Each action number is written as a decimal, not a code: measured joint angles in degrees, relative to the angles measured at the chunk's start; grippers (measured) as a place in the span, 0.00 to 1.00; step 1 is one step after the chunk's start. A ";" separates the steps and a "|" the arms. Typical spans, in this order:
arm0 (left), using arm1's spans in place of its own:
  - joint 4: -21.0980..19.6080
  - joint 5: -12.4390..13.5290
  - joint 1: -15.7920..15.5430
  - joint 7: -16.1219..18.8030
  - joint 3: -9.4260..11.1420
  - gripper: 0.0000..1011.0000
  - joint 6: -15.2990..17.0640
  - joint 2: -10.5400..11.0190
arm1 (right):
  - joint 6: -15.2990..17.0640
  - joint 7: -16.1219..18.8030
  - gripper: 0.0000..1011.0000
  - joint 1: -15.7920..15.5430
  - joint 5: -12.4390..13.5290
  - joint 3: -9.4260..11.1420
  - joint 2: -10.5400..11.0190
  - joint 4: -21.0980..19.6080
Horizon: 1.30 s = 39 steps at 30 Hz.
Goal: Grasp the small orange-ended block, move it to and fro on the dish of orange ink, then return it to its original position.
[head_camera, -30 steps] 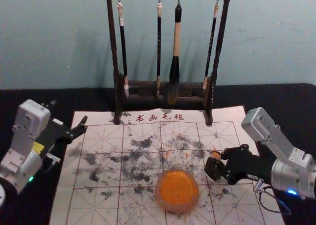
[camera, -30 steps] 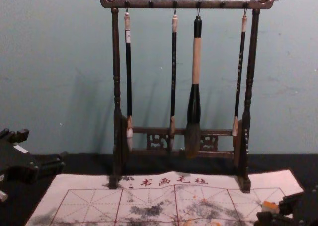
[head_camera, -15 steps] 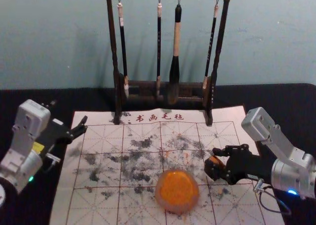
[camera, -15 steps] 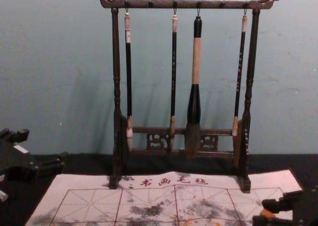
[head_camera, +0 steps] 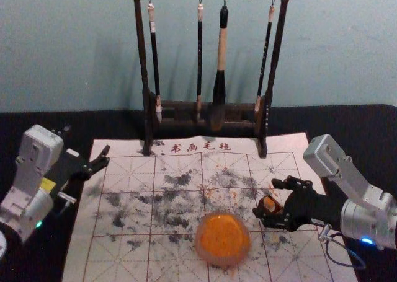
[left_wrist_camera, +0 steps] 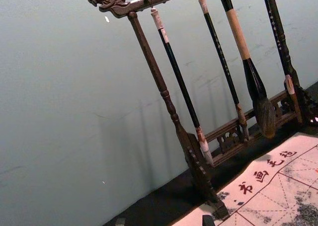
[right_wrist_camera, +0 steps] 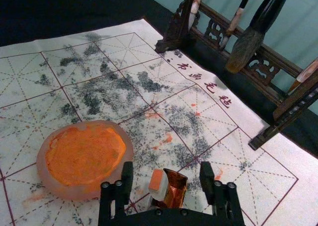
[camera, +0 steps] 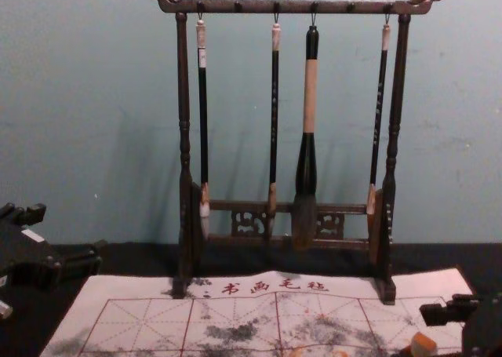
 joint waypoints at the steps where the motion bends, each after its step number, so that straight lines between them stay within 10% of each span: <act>1: 0.00 0.00 0.00 0.00 0.00 0.99 0.00 0.00 | 0.00 0.00 0.80 0.00 0.00 0.00 0.00 0.00; 8: 0.00 0.00 0.00 0.00 0.00 0.99 0.00 0.00 | 0.00 0.00 0.99 0.00 0.00 0.00 0.00 0.00; 18: 0.00 0.00 0.00 0.00 0.00 0.99 0.00 0.00 | -1.31 -0.84 0.99 -0.53 0.19 0.86 0.02 -1.10; 27: 0.00 0.00 0.00 0.00 0.00 0.99 0.00 0.00 | -5.84 -9.37 0.99 -3.59 1.65 7.60 -2.99 -3.47; 39: 0.00 0.00 0.00 0.00 0.00 0.99 0.00 0.00 | -10.68 -21.38 0.99 -8.56 -5.08 12.39 -6.76 -1.69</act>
